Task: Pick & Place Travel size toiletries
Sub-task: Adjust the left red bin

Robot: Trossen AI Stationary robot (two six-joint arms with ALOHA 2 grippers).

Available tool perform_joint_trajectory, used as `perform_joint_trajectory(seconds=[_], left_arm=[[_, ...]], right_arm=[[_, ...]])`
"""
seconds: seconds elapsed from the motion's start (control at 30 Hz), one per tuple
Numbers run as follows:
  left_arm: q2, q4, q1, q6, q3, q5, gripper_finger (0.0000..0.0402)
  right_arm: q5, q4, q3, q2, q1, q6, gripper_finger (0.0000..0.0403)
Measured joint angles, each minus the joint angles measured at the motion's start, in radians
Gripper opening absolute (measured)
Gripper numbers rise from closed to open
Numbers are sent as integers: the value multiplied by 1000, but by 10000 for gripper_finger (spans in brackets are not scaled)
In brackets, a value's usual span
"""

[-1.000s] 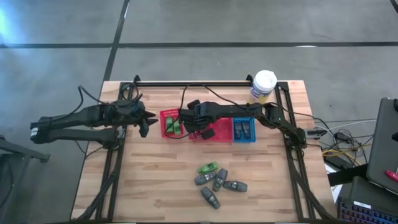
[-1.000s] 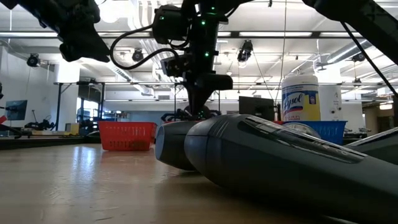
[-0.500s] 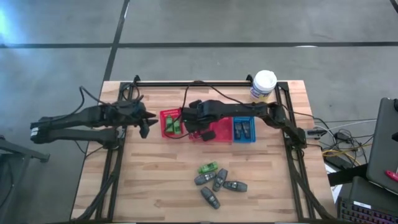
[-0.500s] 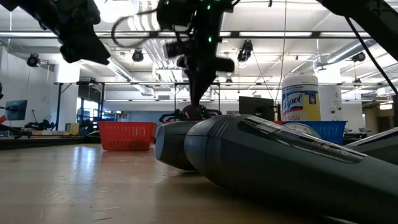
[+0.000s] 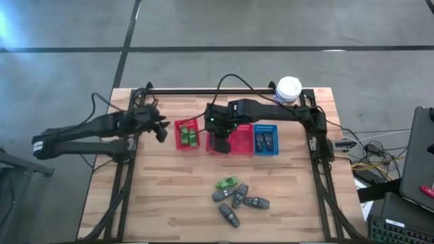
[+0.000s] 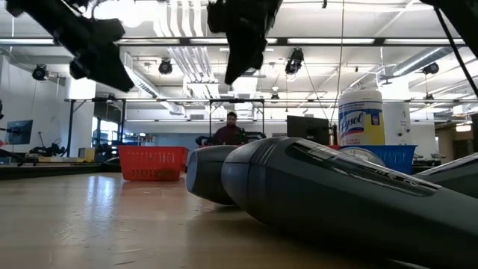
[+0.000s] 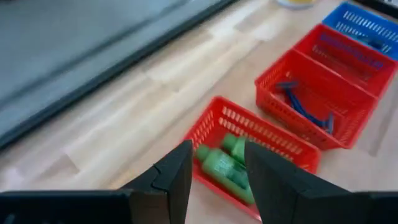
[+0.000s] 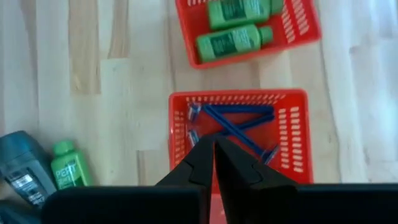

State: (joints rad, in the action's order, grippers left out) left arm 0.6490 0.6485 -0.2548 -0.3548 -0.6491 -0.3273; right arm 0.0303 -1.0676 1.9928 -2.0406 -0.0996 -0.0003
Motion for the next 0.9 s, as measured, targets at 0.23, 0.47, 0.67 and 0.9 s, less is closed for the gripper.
perform_joint_trajectory(seconds=[0.23,0.47,0.67,0.9], left_arm=[[132,-28,-204,42,-21,309,113],[351,-83,-459,105,-80,343,49],[599,-88,-591,211,-125,417,16],[784,-90,-559,257,-196,575,13]], right_arm=[[18,0,-11,41,-3,9,13],[-11,-3,-78,111,-3,58,9],[-47,36,-214,193,-1,118,9],[-63,127,-372,297,4,190,9]])
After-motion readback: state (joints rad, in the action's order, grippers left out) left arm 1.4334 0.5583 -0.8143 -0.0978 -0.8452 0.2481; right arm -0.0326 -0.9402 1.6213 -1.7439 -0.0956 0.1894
